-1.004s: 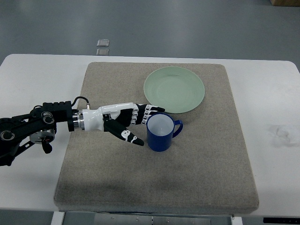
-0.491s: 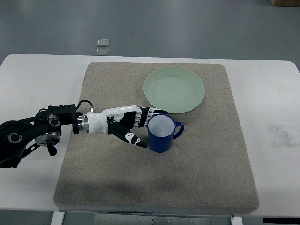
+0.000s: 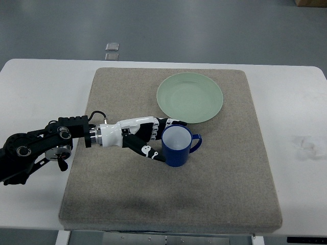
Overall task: Place cup left of plate with left hand
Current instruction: 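Close the left hand's fingers around the blue mug's body, then carry the blue mug with the left hand past the plate's near side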
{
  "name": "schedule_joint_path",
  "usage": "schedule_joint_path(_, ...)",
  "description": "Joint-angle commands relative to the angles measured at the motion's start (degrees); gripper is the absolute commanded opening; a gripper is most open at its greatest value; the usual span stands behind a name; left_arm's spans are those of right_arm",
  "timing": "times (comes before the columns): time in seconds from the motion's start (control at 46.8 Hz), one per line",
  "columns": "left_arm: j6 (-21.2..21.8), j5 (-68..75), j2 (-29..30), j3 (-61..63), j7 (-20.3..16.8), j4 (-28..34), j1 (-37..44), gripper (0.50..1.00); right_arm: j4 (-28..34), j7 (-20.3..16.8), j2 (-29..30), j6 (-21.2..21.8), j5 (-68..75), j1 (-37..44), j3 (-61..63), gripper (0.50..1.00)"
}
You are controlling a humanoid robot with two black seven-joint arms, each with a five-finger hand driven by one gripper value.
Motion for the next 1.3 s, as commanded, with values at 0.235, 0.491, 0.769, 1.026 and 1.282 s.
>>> schedule_joint_path(0.235, 0.0, 0.0, -1.0, -0.09, -0.08, 0.46, -0.06, 0.904, 0.0, 0.0, 0.0, 0.0, 0.0, 0.0, 0.0, 0.932)
schedule_joint_path(0.491, 0.0, 0.09, -2.14, 0.0, -0.08, 1.26, -0.06, 0.825, 0.0, 0.0, 0.0, 0.0, 0.0, 0.0, 0.0, 0.932)
schedule_joint_path(0.769, 0.0, 0.09, -2.23, -0.09, -0.16, 1.34, -0.06, 0.696, 0.0, 0.0, 0.0, 0.0, 0.0, 0.0, 0.0, 0.932)
schedule_joint_path(1.026, 0.0, -0.7, -2.23, -1.32, -0.16, 1.34, -0.15, 0.668, 0.0, 0.0, 0.0, 0.0, 0.0, 0.0, 0.0, 0.932)
schedule_joint_path(1.282, 0.0, -0.79, -1.79, -7.38, -0.25, 1.34, -0.15, 0.671, 0.0, 0.0, 0.0, 0.0, 0.0, 0.0, 0.0, 0.932)
